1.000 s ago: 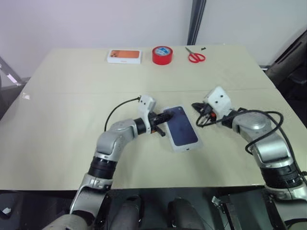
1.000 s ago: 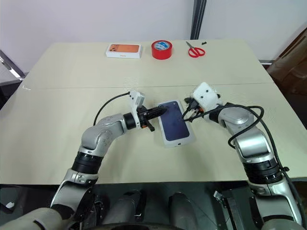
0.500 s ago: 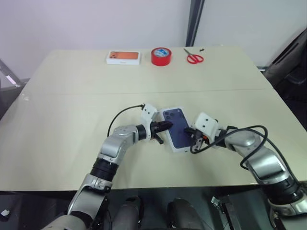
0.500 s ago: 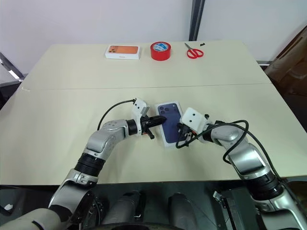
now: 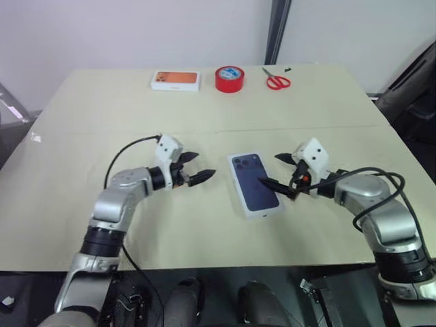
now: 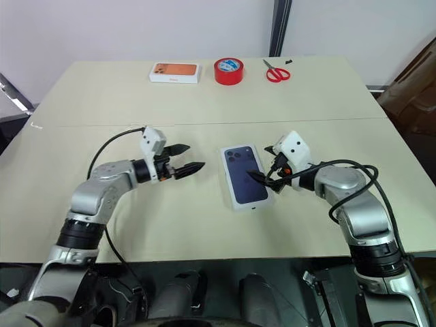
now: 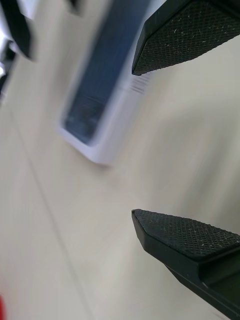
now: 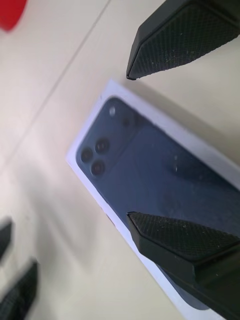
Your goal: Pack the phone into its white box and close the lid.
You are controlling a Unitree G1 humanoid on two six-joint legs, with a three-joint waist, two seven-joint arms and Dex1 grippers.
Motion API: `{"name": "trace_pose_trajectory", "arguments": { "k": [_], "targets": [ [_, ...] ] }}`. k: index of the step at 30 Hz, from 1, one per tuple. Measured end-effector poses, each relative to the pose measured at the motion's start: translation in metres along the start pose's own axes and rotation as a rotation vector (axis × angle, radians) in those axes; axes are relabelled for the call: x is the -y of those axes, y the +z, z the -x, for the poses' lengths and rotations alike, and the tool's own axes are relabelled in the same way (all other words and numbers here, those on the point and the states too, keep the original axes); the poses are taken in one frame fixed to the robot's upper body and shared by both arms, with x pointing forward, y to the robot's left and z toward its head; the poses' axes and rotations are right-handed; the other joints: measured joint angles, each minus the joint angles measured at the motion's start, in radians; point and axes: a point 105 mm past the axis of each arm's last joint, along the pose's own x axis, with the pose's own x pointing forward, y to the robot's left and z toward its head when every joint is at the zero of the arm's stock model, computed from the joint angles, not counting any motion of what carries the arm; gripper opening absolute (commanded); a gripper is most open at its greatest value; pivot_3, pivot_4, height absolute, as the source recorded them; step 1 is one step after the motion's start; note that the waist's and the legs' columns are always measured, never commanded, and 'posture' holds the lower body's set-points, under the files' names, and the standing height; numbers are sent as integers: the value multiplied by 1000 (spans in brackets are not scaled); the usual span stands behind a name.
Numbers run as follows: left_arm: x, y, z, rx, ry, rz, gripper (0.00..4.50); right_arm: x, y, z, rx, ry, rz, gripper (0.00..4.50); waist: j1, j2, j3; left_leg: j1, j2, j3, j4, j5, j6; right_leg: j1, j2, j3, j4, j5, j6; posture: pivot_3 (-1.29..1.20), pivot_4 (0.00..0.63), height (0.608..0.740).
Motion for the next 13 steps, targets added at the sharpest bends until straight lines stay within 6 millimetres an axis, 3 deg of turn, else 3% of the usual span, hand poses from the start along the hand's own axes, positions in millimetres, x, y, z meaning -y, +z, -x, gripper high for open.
{"name": "trace_pose_trajectory", "arguments": {
  "k": [8, 13],
  "targets": [
    [-15, -36, 70, -111, 94, 38, 4500, 2, -32, 43, -69, -8, -6, 4429, 0, 1, 1, 0, 0, 0, -1, -1, 1, 0, -1, 0, -1, 0, 0, 0, 150, 734],
    [-20, -36, 99, -126, 138, 25, 4500, 8, -35, 65, -63, -42, -25, 4429, 1, 1, 1, 1, 1, 0, -1, -1, 2, 1, -1, 0, -1, 0, 0, 0, 150, 734]
  ]
}}
